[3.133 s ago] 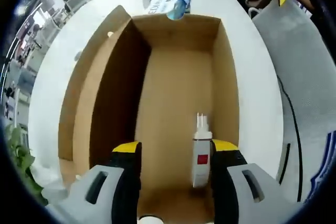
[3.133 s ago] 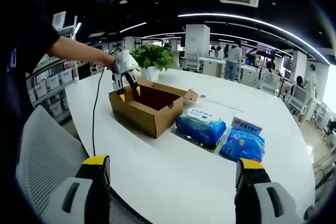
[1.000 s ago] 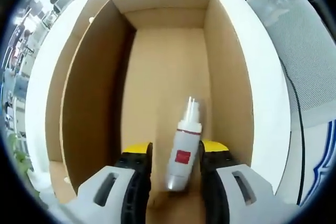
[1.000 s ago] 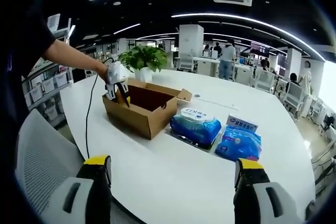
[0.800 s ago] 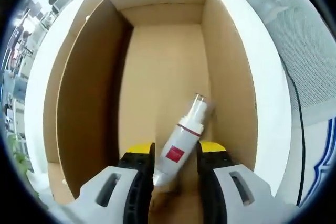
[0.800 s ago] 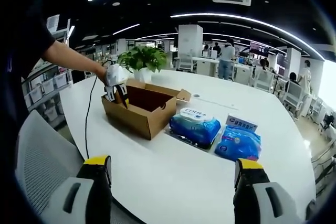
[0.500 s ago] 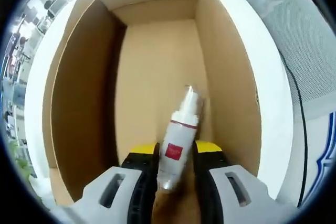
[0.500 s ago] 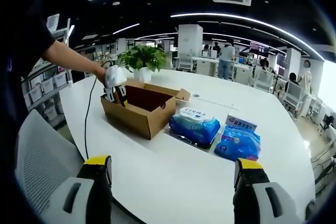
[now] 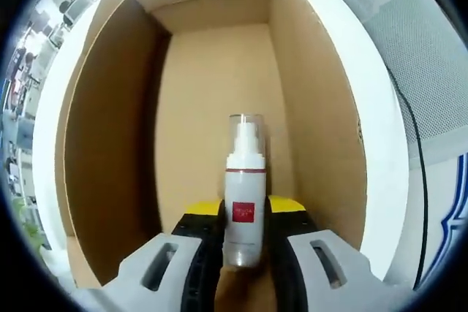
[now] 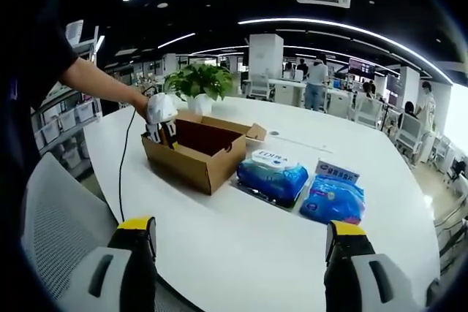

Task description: Operate the shoe box by opening the lid, removing the specified soft item, and placing it in the target area until the item is outside and the box remains undamaged.

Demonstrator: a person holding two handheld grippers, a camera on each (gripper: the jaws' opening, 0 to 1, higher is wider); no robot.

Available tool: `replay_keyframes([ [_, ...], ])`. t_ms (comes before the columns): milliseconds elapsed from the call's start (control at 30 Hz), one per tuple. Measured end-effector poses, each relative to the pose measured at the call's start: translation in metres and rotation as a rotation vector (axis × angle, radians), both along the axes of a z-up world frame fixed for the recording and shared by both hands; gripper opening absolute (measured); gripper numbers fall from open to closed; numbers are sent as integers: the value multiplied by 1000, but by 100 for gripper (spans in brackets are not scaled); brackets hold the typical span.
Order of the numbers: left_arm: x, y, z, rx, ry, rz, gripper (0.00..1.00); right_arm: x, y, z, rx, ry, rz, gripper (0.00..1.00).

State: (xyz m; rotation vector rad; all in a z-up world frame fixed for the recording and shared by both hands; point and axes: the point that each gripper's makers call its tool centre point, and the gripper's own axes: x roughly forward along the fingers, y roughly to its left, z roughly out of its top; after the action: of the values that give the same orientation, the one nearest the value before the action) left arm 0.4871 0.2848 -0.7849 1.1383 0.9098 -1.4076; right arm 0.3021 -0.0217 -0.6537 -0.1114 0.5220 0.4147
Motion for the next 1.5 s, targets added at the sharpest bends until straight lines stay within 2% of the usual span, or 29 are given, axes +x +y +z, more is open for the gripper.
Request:
replay_keyframes([
  [100,-1,-2,5,-4,3,2,20,0,1,-1,1,3,4,96],
  [267,3,-3,10,-11,-27,3,20,-1,2,-1,-1,6,11,96],
  [633,10,5,22,-18,-71,88,19,-2,5,0,6,8,21,95],
  [967,12,2,43,-49,-122,130,19,-3,7,0,22,15,24,93],
  [1200,16,-1,62,-100,-171,203,19,-1,11,5,33,12,19,91],
  [1500,6,-5,86,-158,-207,260,19,9,23,19,53,6,35,84],
])
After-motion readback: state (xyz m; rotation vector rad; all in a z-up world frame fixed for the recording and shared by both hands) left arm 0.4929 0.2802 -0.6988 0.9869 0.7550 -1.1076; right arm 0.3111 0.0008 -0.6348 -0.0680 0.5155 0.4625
